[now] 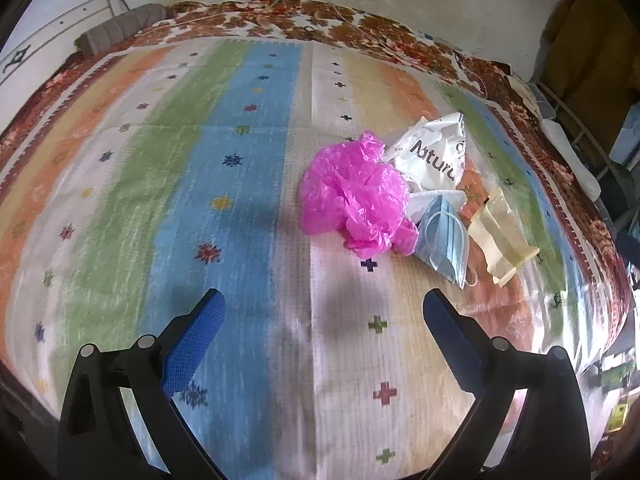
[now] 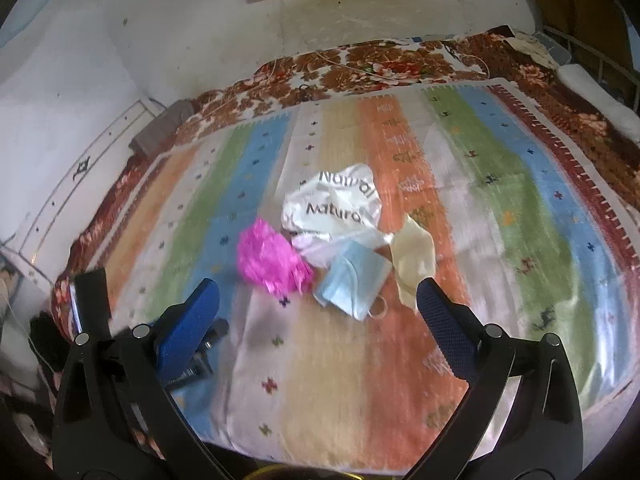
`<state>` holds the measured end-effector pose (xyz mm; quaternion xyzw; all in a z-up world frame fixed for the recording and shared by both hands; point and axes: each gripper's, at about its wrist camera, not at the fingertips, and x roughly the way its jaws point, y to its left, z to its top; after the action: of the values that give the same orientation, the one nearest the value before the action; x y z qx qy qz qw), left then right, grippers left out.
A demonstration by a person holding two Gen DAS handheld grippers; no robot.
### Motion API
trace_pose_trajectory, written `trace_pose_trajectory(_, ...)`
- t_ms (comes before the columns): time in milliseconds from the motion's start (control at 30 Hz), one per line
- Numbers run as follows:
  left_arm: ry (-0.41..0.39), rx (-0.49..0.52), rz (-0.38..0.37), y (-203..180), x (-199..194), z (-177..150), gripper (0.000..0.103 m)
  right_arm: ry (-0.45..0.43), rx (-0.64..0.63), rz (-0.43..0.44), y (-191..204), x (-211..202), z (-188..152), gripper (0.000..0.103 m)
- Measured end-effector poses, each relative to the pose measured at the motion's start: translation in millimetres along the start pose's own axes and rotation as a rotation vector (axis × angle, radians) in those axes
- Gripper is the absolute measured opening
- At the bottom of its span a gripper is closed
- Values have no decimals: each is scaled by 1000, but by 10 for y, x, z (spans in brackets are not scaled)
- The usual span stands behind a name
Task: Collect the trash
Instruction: 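Move both open tools back toward the remaining trash on the blanket, then grasp the pink plastic bag with the left tool while the right tool grasps the white 'Natural' bag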
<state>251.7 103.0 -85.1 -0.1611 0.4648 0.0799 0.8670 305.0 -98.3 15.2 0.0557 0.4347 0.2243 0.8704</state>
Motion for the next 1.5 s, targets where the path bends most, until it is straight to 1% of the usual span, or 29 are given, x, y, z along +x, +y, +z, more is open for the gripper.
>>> trace_pose_trajectory(200,-16,-37,-49,65,143,147,97,-1,22,3,5,220,184,94)
trace_pose_trajectory(433,-10,-2,-80,13,317,251,97,-8,40,36,20,467,435,94)
trace_pose_trajectory(567,-17,-16,-107,28,426,311,97,-3,63,32,-19,651,511,94)
trace_pose_trajectory(667,-24,-35,-142,16,512,361,97,1,82,30,-44,787,561,94)
trace_pose_trajectory(767,-24,-34,-149,-16,585,391,96,8,91,24,-45,943,617,94)
trace_pose_trajectory(833,-33,-36,-152,-14,641,426,96,15,97,20,-45,1054,648,92)
trace_pose_trajectory(933,-38,-75,-164,31,707,457,95,31,110,14,-59,1240,696,90)
trace_pose_trajectory(1033,-17,-119,-192,46,766,482,94,45,121,7,-69,1429,736,85)
trace_pose_trajectory(1067,-6,-118,-175,30,792,490,94,50,123,-1,-79,1492,751,83)
trace_pose_trajectory(1100,5,-112,-148,10,817,493,89,56,125,-10,-91,1544,761,82)
trace_pose_trajectory(1133,14,-113,-136,0,848,497,85,64,130,-16,-108,1600,765,77)
trace_pose_trajectory(1167,17,-122,-151,4,871,498,85,72,137,-17,-128,1647,769,69)
trace_pose_trajectory(1200,16,-129,-158,18,887,496,82,86,143,-16,-150,1707,770,64)
trace_pose_trajectory(1233,14,-133,-167,22,902,491,73,96,149,-23,-174,1754,768,58)
trace_pose_trajectory(1267,13,-127,-166,21,912,488,70,96,159,-25,-200,1781,764,52)
trace_pose_trajectory(1300,9,-118,-158,24,911,478,60,98,164,-26,-219,1800,754,48)
trace_pose_trajectory(1333,0,-110,-150,30,896,480,47,100,166,-30,-230,1815,742,39)
trace_pose_trajectory(1367,-7,-105,-148,34,879,487,42,99,168,-28,-244,1817,731,35)
trace_pose_trajectory(1400,-15,-102,-147,57,853,501,31,95,167,-23,-250,1808,724,33)
trace_pose_trajectory(1433,-23,-106,-148,93,822,518,22,89,162,-20,-249,1790,721,22)
trace_pose_trajectory(1467,-28,-111,-148,121,796,531,19,84,156,-16,-243,1766,719,15)
trace_pose_trajectory(1500,-33,-118,-144,163,762,546,15,77,153,-11,-249,1738,720,12)
